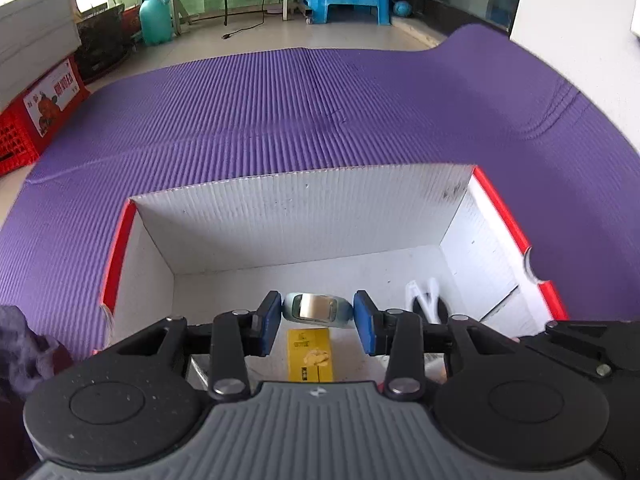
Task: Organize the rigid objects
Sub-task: 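Lower the tape dispenser into the box and open the left tool while right tool releases the doll, then lift both tools out of the box and back toward the remaining items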
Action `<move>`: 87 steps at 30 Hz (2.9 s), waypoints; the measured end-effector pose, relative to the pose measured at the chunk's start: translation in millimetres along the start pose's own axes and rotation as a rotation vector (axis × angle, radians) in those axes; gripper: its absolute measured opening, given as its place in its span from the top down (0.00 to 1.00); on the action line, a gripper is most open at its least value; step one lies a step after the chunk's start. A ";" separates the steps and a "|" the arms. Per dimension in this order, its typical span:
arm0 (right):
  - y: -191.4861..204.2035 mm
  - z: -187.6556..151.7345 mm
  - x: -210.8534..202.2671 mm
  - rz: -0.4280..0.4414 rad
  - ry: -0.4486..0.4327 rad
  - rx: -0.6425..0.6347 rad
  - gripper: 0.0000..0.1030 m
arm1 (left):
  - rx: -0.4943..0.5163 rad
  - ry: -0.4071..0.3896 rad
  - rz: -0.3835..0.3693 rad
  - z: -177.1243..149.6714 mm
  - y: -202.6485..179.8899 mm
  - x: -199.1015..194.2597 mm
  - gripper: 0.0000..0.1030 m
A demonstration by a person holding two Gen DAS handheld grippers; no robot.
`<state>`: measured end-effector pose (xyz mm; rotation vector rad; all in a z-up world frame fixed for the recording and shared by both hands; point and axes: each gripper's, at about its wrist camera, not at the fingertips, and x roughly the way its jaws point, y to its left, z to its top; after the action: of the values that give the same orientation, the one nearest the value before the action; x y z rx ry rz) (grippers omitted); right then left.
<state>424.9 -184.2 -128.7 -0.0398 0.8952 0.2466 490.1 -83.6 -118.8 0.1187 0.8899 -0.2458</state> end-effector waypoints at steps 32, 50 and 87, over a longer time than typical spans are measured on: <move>1.3 -30.7 -100.8 0.063 -0.082 0.024 0.29 | 0.002 0.006 -0.034 -41.4 -3.4 -94.3 0.61; 14.4 -58.7 -181.5 0.103 -0.200 0.030 0.14 | -0.027 -0.116 -0.056 -80.4 -0.4 -188.9 0.44; 34.4 -118.8 -251.1 0.186 -0.297 0.050 0.00 | -0.116 -0.250 0.004 -166.5 -3.0 -287.3 0.00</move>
<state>175.4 -216.2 -5.8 0.1246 0.6087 0.3921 190.4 -5.8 1.4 -0.0177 0.6530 -0.1998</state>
